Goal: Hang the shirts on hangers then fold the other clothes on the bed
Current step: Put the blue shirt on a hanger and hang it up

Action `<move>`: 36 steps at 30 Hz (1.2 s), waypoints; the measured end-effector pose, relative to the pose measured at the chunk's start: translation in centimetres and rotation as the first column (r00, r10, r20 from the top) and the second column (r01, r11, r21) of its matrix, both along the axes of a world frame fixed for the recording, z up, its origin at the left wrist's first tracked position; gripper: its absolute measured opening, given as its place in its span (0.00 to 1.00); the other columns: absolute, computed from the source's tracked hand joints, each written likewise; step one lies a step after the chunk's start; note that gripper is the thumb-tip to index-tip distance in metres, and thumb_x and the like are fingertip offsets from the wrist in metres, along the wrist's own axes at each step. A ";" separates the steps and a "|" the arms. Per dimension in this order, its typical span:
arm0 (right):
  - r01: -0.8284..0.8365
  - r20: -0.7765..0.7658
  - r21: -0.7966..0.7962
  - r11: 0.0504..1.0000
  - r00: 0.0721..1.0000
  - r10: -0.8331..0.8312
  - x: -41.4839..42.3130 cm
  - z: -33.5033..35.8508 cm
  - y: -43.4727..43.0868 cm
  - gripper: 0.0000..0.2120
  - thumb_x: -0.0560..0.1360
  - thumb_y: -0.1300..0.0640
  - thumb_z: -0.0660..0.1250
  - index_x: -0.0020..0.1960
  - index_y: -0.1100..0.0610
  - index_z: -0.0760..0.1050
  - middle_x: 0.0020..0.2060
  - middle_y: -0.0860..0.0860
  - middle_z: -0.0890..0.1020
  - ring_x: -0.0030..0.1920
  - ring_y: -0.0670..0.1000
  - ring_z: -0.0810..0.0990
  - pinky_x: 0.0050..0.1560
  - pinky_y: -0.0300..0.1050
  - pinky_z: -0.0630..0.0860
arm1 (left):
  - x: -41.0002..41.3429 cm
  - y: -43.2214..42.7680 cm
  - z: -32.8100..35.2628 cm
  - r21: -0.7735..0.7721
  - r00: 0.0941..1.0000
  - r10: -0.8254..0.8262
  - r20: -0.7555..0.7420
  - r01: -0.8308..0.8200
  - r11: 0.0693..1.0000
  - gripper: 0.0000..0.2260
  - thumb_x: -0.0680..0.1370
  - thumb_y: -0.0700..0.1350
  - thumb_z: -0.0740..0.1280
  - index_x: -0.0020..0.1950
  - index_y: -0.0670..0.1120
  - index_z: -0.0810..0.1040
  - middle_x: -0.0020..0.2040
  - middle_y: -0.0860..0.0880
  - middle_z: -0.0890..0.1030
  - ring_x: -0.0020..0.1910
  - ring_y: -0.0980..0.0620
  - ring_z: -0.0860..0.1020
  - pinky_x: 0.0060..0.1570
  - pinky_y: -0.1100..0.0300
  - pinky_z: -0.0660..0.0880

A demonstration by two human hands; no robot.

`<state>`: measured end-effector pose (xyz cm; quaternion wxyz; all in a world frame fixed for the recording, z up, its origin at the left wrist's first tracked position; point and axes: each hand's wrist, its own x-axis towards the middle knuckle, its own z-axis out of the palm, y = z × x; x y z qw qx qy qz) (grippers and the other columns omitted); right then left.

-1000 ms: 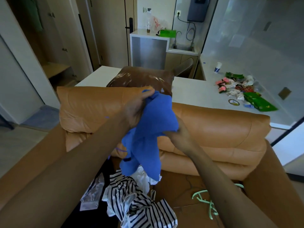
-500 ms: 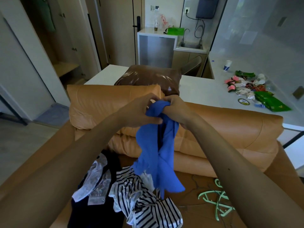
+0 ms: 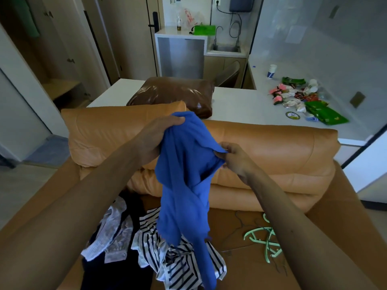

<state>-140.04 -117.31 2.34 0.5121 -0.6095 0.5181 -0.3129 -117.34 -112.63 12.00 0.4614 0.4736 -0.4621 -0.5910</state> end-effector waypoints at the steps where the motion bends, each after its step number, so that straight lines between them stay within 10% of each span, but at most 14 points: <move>1: 0.031 0.053 0.034 0.999 0.998 -0.033 -0.1 0.2 0.2 0.11 0.82 0.64 0.58 0.56 0.64 0.79 0.48 0.57 0.85 0.47 0.51 0.82 0.45 0.42 0.78 | 0.2 -0.2 -0.2 -0.031 0.999 -0.023 0.040 0.024 0.999 0.09 0.77 0.45 0.71 0.55 0.45 0.81 0.51 0.50 0.86 0.52 0.52 0.83 0.52 0.60 0.79; 6: 0.031 0.149 -0.019 0.999 0.988 -0.027 0.2 2.2 0.0 0.14 0.80 0.65 0.58 0.56 0.62 0.82 0.51 0.57 0.86 0.54 0.55 0.85 0.55 0.50 0.82 | 1.1 -1.2 -0.4 -0.142 0.874 -0.058 0.482 0.143 0.980 0.18 0.72 0.42 0.78 0.60 0.45 0.80 0.57 0.49 0.83 0.56 0.56 0.81 0.56 0.60 0.77; 10: -0.091 0.023 -0.174 0.980 0.995 0.097 0.6 4.1 -0.5 0.07 0.77 0.69 0.61 0.50 0.71 0.75 0.41 0.63 0.80 0.41 0.55 0.80 0.43 0.49 0.77 | 0.2 -1.0 -0.1 -0.204 0.694 -0.104 0.713 0.346 0.916 0.02 0.79 0.41 0.69 0.47 0.46 0.80 0.41 0.51 0.81 0.40 0.59 0.78 0.40 0.69 0.72; 16: -0.159 -0.207 -0.356 0.921 0.974 0.088 -0.9 4.4 -2.4 0.09 0.72 0.67 0.74 0.48 0.63 0.75 0.36 0.62 0.79 0.34 0.48 0.76 0.37 0.43 0.72 | 0.3 -1.2 -0.8 -0.164 0.948 0.045 0.314 0.007 0.986 0.09 0.83 0.41 0.61 0.53 0.44 0.82 0.50 0.49 0.83 0.54 0.53 0.80 0.53 0.61 0.75; 22: 0.046 -0.408 -0.324 0.945 0.894 -0.183 -4.8 -0.8 -3.4 0.12 0.60 0.64 0.59 0.39 0.50 0.72 0.37 0.53 0.80 0.40 0.55 0.78 0.39 0.44 0.71 | -0.2 -2.0 -1.6 -0.284 0.927 0.258 0.271 -0.179 0.942 0.14 0.79 0.51 0.67 0.43 0.41 0.76 0.42 0.43 0.77 0.46 0.50 0.77 0.49 0.58 0.72; 25: 0.172 -0.420 -0.269 0.948 0.864 -0.276 -6.9 -2.5 -3.9 0.14 0.62 0.67 0.58 0.39 0.50 0.73 0.39 0.55 0.81 0.43 0.59 0.78 0.39 0.43 0.71 | 0.9 -2.6 -3.0 -0.474 0.572 0.342 0.746 0.094 0.876 0.28 0.71 0.59 0.76 0.33 0.38 0.67 0.29 0.38 0.66 0.28 0.52 0.66 0.32 0.60 0.62; 29: 0.213 -0.414 -0.278 0.936 0.853 -0.317 -9.5 -4.9 -4.2 0.14 0.65 0.71 0.59 0.43 0.56 0.76 0.41 0.56 0.81 0.43 0.58 0.79 0.40 0.46 0.74 | -0.2 -2.1 -5.6 -0.295 0.152 0.265 0.952 0.226 0.929 0.21 0.77 0.63 0.67 0.37 0.46 0.74 0.33 0.43 0.75 0.30 0.49 0.67 0.35 0.55 0.68; 33: 0.169 -0.347 -0.196 0.966 0.909 -0.230 -10.4 -9.5 -3.7 0.09 0.64 0.65 0.62 0.42 0.57 0.75 0.37 0.51 0.80 0.41 0.55 0.79 0.41 0.47 0.75 | 0.9 -2.2 -11.7 -0.135 0.309 0.053 0.949 0.250 0.959 0.33 0.73 0.73 0.50 0.43 0.45 0.77 0.44 0.38 0.81 0.40 0.39 0.77 0.48 0.43 0.75; 36: 0.119 -0.294 -0.061 0.991 0.947 -0.132 -11.2 -14.7 -2.9 0.12 0.64 0.63 0.69 0.38 0.50 0.70 0.35 0.48 0.76 0.40 0.51 0.75 0.40 0.46 0.72 | -1.0 -1.3 -15.1 -0.022 0.464 -0.074 0.883 0.197 0.980 0.10 0.80 0.55 0.65 0.49 0.49 0.77 0.48 0.43 0.79 0.42 0.48 0.76 0.46 0.54 0.73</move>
